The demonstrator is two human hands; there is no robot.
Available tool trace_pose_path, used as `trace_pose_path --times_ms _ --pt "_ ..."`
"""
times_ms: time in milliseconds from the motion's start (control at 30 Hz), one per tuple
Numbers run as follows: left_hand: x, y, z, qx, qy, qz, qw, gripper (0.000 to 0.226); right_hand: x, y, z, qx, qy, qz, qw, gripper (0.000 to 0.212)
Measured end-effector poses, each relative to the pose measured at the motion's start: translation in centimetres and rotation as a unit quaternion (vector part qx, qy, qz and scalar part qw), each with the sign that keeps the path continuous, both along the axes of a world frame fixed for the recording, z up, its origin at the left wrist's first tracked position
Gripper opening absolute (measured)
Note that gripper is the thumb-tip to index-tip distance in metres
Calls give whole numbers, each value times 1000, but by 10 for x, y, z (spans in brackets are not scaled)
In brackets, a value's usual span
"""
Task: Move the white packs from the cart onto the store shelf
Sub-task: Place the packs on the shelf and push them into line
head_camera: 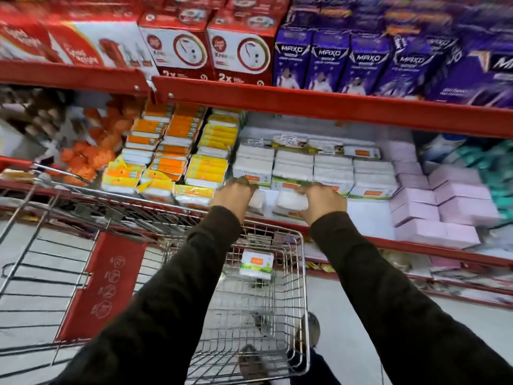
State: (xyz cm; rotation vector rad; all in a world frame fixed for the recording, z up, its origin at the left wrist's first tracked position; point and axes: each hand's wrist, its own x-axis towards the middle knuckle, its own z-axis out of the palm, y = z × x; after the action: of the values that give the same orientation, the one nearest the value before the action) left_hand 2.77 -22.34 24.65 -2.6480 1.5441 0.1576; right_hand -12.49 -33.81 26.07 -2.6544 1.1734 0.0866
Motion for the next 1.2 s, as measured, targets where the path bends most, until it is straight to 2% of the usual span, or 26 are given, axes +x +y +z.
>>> trace_pose_path --times_ms 167,267,367,467,533,667,733,867,967,1100,1200 --pt "4 -20 -26 67 -25 -4 997 44 21 -13 -33 -15 51 53 997 42" --pt "9 -19 -34 44 -1 -13 999 52 26 -14 -38 -21 55 63 996 42" --pt "15 0 -36 -38 70 7 997 65 17 -9 -33 19 -8 62 998 56" --pt "9 34 -43 -154 73 5 985 43 -3 21 -30 58 -108 81 989 44" --pt "4 61 -61 -171 81 27 982 32 -9 51 -47 119 -87 107 983 33" --pt "1 106 -119 -55 174 106 977 32 2 88 -121 197 76 137 968 40" --pt "7 120 -149 10 209 152 966 36 10 90 -155 213 126 131 960 47" --pt "30 139 -218 140 226 221 938 79 37 82 -224 195 198 124 953 64" --pt "47 146 -263 173 242 239 924 97 50 79 -260 181 211 105 955 73" --pt "57 155 -309 222 273 222 909 115 50 88 -294 161 178 72 968 84" --pt "52 163 -322 207 282 222 910 121 45 92 -304 149 159 74 973 93"
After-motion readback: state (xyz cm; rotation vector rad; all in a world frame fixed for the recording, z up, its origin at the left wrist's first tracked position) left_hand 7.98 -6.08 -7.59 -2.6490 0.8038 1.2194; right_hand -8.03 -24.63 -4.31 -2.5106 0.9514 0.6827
